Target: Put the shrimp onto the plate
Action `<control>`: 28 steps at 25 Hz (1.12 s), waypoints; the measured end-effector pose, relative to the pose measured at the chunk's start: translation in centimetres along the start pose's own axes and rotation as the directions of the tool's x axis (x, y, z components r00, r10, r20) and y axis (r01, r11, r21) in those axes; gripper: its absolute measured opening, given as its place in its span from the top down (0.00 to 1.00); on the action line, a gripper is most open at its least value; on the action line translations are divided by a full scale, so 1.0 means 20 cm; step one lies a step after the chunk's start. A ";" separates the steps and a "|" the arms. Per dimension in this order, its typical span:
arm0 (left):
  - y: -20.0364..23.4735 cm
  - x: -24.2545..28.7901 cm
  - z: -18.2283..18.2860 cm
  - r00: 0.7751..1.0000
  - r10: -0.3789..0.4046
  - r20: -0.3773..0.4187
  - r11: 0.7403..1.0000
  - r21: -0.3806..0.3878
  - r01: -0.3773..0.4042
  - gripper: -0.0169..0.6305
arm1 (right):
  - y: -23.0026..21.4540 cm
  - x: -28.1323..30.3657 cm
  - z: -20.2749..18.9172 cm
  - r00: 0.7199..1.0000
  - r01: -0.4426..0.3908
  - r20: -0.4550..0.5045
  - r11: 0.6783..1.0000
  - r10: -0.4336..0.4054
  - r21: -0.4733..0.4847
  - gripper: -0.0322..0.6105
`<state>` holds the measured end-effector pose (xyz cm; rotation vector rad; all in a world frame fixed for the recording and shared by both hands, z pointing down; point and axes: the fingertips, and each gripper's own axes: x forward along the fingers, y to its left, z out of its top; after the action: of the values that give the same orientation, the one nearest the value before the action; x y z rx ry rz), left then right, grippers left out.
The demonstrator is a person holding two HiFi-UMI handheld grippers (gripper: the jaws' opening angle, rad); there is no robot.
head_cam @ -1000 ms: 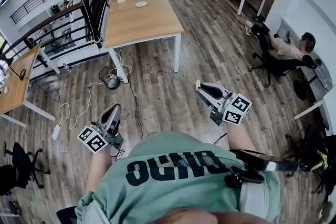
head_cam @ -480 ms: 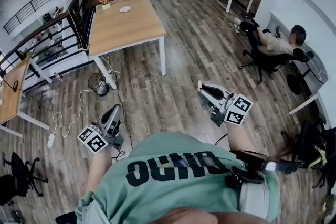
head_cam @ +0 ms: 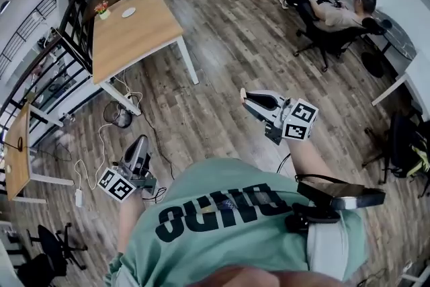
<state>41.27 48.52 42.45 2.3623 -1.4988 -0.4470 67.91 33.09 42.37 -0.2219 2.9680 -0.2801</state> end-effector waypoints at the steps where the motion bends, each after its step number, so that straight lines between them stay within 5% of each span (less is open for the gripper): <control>1: 0.02 0.01 0.00 1.000 -0.001 -0.006 1.000 -0.001 0.001 0.97 | -0.02 0.01 -0.01 1.000 0.004 -0.001 1.000 -0.004 0.006 0.86; 14: 0.41 0.06 0.03 0.997 -0.076 -0.029 0.994 -0.087 0.073 0.97 | -0.11 0.30 -0.12 0.995 0.079 -0.070 0.996 -0.076 0.033 0.86; 22: 0.96 -0.26 0.35 0.997 -0.072 0.030 0.994 -0.078 0.074 0.97 | 0.01 1.04 -0.13 0.995 0.048 -0.087 0.999 -0.047 0.000 0.86; 28: 1.39 -0.60 0.59 0.997 0.015 0.079 0.997 -0.080 -0.009 0.97 | 0.10 1.67 -0.15 0.993 -0.041 -0.107 0.999 0.040 -0.004 0.86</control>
<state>8.86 46.97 44.52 2.2979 -1.4999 -0.5931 34.48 30.25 40.41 -0.1520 3.0753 -0.2872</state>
